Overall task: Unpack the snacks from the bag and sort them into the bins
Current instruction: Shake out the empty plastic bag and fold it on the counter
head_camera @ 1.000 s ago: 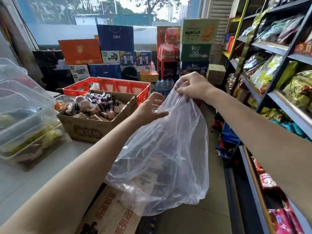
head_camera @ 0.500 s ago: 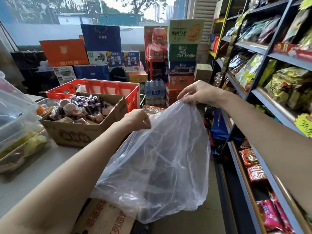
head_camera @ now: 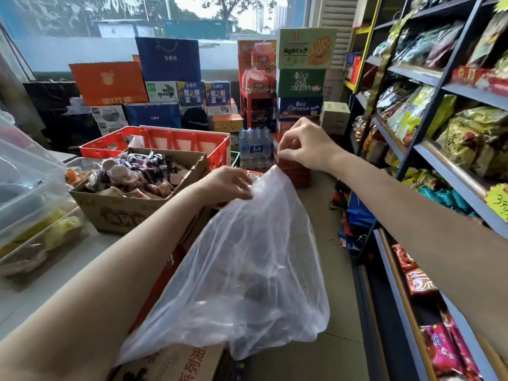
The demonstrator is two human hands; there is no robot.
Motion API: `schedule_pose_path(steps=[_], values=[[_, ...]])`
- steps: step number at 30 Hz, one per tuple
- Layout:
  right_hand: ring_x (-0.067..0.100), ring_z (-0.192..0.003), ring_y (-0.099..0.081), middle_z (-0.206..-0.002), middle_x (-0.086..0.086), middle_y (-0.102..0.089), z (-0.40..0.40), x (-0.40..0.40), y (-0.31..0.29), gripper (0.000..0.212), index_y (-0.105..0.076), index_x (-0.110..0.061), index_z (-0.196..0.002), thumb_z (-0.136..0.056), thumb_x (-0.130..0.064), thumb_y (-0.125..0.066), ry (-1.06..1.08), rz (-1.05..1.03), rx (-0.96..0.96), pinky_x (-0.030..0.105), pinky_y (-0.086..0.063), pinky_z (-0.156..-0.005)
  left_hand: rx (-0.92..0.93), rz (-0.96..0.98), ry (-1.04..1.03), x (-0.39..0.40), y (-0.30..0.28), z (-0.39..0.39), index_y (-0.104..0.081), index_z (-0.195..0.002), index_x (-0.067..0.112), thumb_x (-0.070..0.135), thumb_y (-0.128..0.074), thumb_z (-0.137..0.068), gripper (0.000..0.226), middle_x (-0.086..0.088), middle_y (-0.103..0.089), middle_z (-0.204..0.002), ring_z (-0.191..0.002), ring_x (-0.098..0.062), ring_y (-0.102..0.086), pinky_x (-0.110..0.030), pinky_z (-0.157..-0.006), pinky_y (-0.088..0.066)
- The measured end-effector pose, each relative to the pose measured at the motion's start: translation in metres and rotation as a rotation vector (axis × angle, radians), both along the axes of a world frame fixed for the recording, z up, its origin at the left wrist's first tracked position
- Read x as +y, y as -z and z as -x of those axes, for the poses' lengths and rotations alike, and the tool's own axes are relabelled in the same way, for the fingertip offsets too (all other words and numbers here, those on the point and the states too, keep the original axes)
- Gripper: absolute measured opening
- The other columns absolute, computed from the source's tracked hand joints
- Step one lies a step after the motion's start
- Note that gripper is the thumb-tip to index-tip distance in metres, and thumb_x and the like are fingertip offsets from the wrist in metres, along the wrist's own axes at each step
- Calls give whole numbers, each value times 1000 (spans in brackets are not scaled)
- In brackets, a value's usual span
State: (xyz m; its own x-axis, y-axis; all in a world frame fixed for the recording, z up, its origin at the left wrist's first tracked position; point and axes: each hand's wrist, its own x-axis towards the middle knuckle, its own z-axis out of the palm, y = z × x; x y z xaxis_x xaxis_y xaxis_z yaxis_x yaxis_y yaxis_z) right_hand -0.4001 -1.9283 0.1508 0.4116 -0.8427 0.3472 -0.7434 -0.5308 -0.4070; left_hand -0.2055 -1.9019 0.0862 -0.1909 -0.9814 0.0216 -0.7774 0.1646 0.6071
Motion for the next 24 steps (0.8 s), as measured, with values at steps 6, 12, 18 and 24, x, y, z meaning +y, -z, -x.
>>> schedule_pose_path(steps=[6,12,18,24], values=[[26,-135,-36,-148,10,-32,5,18,149,91,-26,-13,-147,-74,-29,-79,-28,-724,302,24,-35,-105,-190,-249,-14,14,48,7,-63,-110,8,24,-71,-82,33,-12,-66,-110,-91,-18,-60,-25,-80,-45],[25,-95,-65,-96,16,-71,-57,29,288,16,-72,-2,-95,-83,-10,-66,105,-574,-74,15,-40,-61,-233,-449,-184,47,199,-4,-9,-150,14,33,-71,-82,94,-13,-28,-152,-139,-26,-29,-31,-111,-26],[14,-76,-53,-75,2,-60,-56,13,266,12,-70,-8,-90,-79,-8,-67,-24,-522,-51,28,-44,-75,-498,-211,-289,34,193,1,-22,-146,31,37,-67,-83,79,-10,-33,-140,-126,-33,-37,-46,-100,-34],[5,-69,-53,-84,4,-60,-39,-5,145,32,-62,-6,-109,-77,-1,-69,-86,-359,-397,15,-44,-67,-312,62,-235,6,91,15,-66,-109,14,28,-65,-85,28,-9,-53,-121,-115,-29,-46,-34,-90,-38]])
